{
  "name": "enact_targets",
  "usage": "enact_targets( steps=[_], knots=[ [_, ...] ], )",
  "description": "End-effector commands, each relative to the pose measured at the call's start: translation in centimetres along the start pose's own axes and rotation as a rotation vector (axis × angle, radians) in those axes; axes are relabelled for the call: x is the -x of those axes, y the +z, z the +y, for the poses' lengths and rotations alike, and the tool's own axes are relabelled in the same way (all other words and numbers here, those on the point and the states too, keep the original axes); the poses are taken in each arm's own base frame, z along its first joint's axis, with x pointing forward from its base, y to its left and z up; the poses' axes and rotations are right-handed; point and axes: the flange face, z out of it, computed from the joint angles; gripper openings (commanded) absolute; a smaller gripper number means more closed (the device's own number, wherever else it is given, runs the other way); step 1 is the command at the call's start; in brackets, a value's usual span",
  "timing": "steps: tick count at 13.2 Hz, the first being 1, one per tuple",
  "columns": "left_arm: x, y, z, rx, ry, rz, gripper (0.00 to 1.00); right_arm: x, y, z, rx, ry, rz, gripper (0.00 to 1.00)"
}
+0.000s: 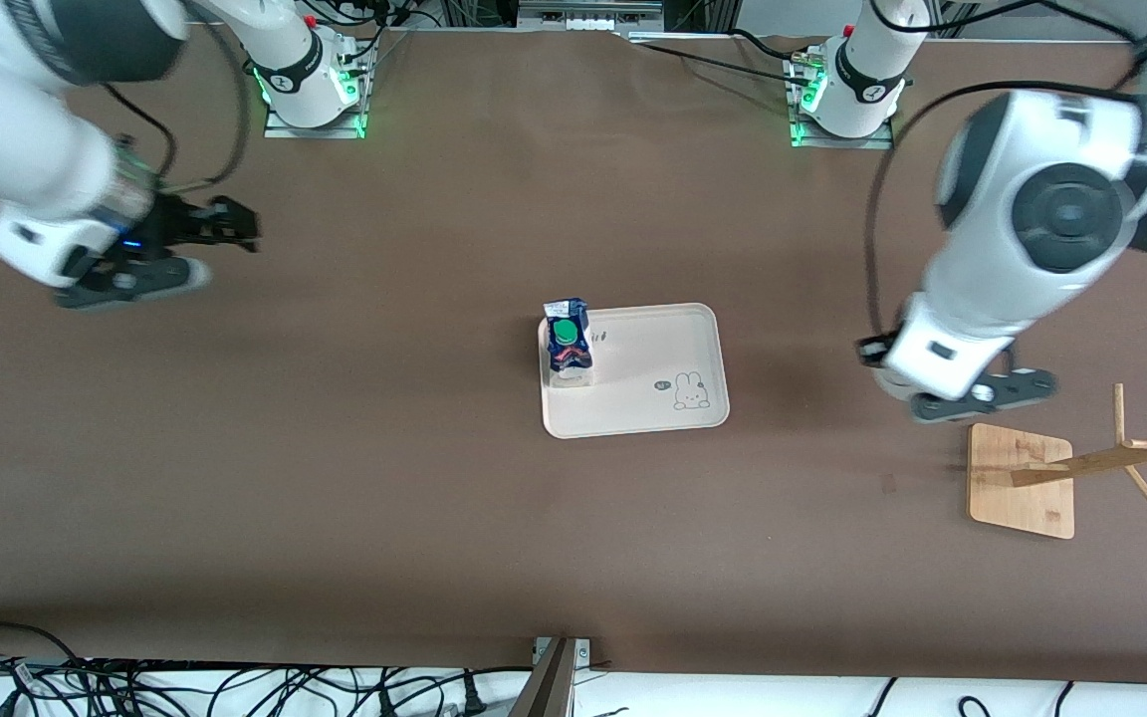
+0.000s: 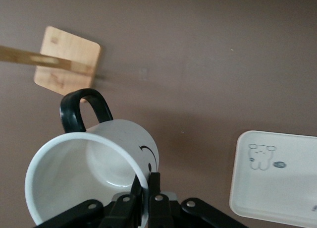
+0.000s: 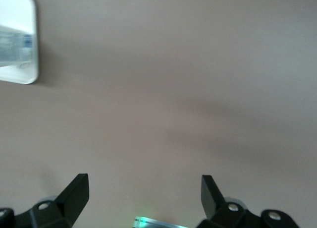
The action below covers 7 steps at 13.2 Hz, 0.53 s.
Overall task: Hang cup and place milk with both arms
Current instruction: 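Carry the mug to the wooden stand while the right gripper reaches the carton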
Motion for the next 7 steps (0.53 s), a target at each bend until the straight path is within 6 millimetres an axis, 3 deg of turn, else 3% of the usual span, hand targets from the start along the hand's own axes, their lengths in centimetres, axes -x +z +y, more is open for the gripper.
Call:
enact_targets(
  steps=[1, 2, 4, 7],
  knots=[
    [-0.5, -1.4, -2.0, -0.13, 0.105, 0.057, 0.0, -2.4, 2.5, -6.6, -0.045, 0.095, 0.023, 1.0],
    [-1.0, -1.3, -3.7, -0.136, 0.119, 0.055, 0.0, -3.5, 4.5, -10.6, -0.045, 0.116, 0.036, 1.0],
    [-1.8, -0.7, -7.1, -0.122, 0.126, 0.035, 0.0, -6.2, 6.6, -17.6, -0.055, 0.145, 0.105, 1.0],
    [-2.7, 0.3, -10.9, -0.088, 0.136, 0.01, 0.0, -9.1, 8.6, -25.7, -0.103, 0.234, 0.15, 1.0]
  ],
)
